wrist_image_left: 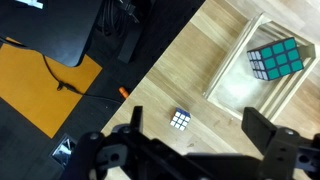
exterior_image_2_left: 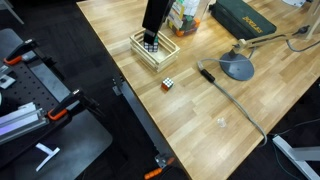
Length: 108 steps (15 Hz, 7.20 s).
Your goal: Place the small Rubik's cube inside the wooden box
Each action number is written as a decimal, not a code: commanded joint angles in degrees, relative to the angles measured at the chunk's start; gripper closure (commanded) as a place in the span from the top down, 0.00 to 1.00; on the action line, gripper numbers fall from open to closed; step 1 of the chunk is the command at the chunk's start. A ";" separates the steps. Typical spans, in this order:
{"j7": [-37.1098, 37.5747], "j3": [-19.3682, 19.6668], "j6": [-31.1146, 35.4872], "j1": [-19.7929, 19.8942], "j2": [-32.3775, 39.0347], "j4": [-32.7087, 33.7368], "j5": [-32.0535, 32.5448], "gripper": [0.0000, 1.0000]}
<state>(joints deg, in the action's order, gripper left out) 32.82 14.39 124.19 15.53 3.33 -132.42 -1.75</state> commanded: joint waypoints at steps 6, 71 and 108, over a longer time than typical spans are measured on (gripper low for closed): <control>2.21 2.48 -0.42 -0.41 14.17 10.11 -9.15 1.00; 3.71 0.02 0.74 1.91 23.28 18.88 -18.60 0.08; -18.26 2.71 -11.05 4.64 31.07 19.19 -11.23 0.64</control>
<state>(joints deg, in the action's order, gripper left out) 14.32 17.67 115.93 19.01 33.50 -115.49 -11.89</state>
